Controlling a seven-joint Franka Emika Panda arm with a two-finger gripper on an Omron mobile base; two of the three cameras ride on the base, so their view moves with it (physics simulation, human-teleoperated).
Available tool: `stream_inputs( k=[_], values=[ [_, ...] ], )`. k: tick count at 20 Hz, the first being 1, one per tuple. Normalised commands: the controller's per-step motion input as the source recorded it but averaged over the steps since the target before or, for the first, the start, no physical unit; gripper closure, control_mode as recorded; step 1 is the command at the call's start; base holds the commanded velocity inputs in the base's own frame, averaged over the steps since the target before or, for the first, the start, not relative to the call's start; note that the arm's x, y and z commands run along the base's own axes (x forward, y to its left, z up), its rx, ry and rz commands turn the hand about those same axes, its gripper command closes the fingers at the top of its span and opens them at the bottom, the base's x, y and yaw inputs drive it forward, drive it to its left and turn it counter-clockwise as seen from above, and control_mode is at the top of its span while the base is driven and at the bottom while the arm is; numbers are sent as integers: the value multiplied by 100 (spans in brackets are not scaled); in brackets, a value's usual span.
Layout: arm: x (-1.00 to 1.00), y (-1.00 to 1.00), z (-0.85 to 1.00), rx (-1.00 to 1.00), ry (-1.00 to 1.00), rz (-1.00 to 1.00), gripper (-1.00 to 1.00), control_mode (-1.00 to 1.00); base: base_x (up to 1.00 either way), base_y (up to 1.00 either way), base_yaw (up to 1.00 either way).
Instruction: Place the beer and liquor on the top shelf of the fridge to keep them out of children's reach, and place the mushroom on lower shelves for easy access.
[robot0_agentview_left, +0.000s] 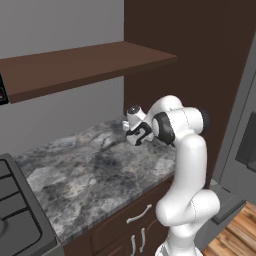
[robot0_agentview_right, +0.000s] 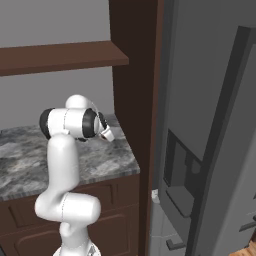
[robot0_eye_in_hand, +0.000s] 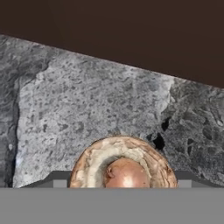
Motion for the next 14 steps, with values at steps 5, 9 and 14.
stream_inputs(
  k=[5,9,14],
  values=[
    [-54,0,31,0,-13,0,100,-100,0,0,0],
    [-88,0,47,0,-9,0,100,-100,0,0,0],
    [-99,0,74,0,-8,0,100,-100,0,0,0]
  ],
)
